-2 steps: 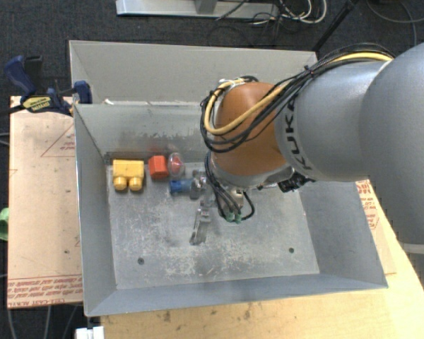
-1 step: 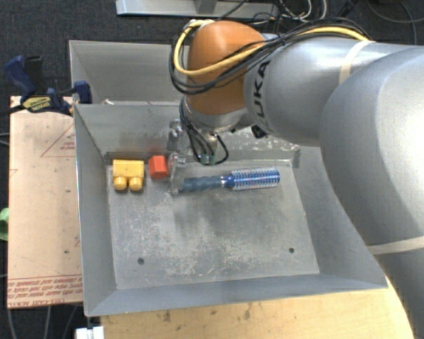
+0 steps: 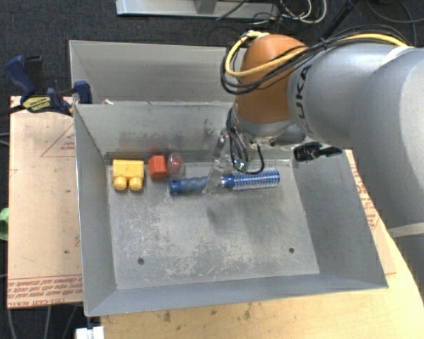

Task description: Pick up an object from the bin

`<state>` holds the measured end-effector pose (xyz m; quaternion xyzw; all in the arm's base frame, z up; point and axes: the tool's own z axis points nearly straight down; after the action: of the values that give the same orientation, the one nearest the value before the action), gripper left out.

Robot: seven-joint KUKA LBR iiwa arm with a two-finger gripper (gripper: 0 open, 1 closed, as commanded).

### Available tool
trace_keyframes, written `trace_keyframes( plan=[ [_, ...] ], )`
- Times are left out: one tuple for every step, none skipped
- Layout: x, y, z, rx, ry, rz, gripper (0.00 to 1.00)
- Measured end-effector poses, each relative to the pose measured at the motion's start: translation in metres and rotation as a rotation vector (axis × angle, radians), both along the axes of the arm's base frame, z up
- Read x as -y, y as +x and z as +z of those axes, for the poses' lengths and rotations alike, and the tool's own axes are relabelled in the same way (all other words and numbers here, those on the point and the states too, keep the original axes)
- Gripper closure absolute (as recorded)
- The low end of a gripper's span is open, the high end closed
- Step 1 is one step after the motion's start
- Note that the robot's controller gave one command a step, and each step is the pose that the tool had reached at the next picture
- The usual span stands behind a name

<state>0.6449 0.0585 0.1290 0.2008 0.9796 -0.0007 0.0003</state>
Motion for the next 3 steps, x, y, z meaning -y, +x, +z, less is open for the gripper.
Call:
trace_keyframes(
  plan=[
    [-0.014, 0.009, -0.062, -0.016, 0.002, -0.020, 0.00],
    [-0.014, 0.012, -0.058, 0.002, 0.003, -0.021, 1.00],
    [-0.080, 0.011, -0.032, 0.003, 0.003, 0.194, 1.00]
  ],
)
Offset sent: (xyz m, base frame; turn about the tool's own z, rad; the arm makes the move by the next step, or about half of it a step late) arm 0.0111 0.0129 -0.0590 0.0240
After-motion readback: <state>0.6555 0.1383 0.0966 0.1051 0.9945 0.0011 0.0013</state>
